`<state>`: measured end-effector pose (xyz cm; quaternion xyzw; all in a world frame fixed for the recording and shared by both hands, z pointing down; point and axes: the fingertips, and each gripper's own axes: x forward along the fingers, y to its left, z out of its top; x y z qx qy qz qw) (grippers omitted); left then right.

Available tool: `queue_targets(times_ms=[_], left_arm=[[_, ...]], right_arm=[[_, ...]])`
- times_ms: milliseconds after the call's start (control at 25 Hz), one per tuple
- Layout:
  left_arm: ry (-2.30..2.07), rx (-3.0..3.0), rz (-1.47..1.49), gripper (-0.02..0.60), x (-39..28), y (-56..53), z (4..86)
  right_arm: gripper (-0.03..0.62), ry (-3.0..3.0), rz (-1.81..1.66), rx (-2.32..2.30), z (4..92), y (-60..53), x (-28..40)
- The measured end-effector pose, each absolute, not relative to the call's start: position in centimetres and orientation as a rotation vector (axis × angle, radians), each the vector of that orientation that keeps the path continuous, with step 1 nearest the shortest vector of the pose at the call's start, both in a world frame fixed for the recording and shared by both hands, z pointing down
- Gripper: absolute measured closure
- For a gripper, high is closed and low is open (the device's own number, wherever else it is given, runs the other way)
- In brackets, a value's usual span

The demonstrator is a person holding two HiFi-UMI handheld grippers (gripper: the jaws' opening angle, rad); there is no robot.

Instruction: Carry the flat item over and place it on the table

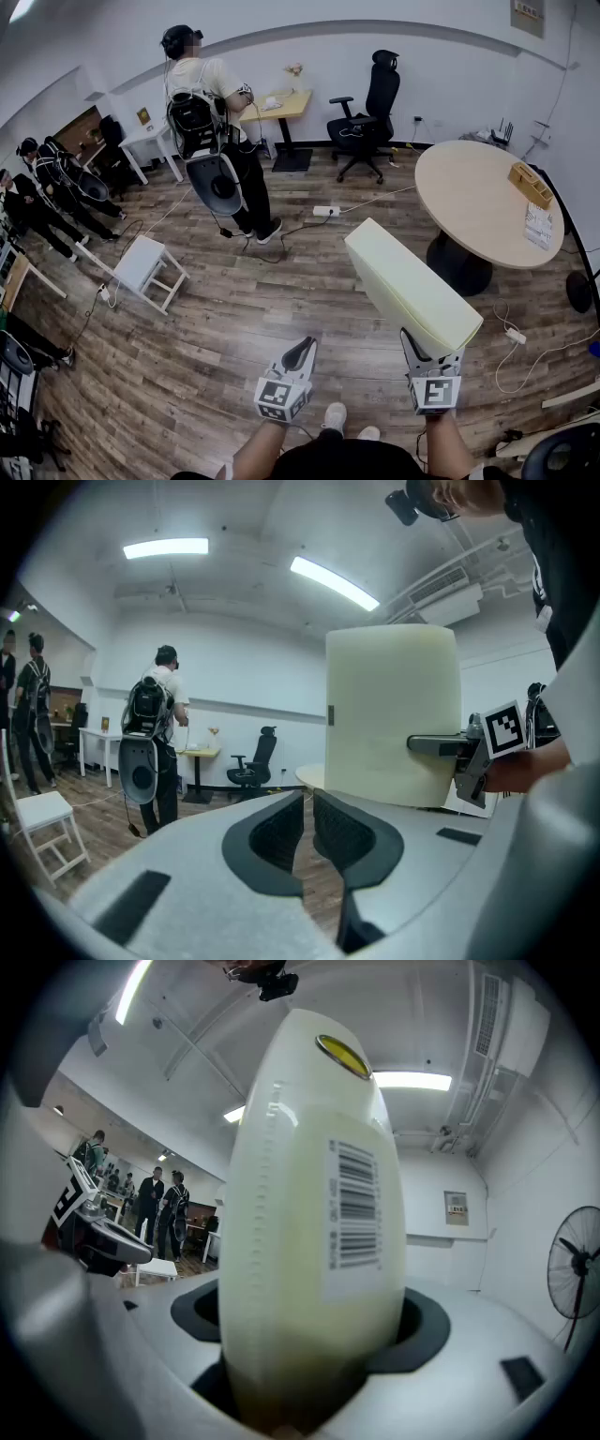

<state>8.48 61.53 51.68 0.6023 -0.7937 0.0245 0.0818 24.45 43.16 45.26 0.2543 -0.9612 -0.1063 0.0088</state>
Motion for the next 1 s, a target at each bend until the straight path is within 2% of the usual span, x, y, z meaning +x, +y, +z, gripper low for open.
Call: queue_targets(times_ms=[520,1000], left_arm=[[-2.361,1.801,0.092,0.551,6.4,61.9,52.0],[-2.317,1.877,0.087,0.551,0.7,59.3,52.3]], right_arm=[[0.203,-3.059,-0.297,0.757,44.7,43.5,21.5],[0.203,-3.087,-0.403,0.766,43.5,43.1,16.3]])
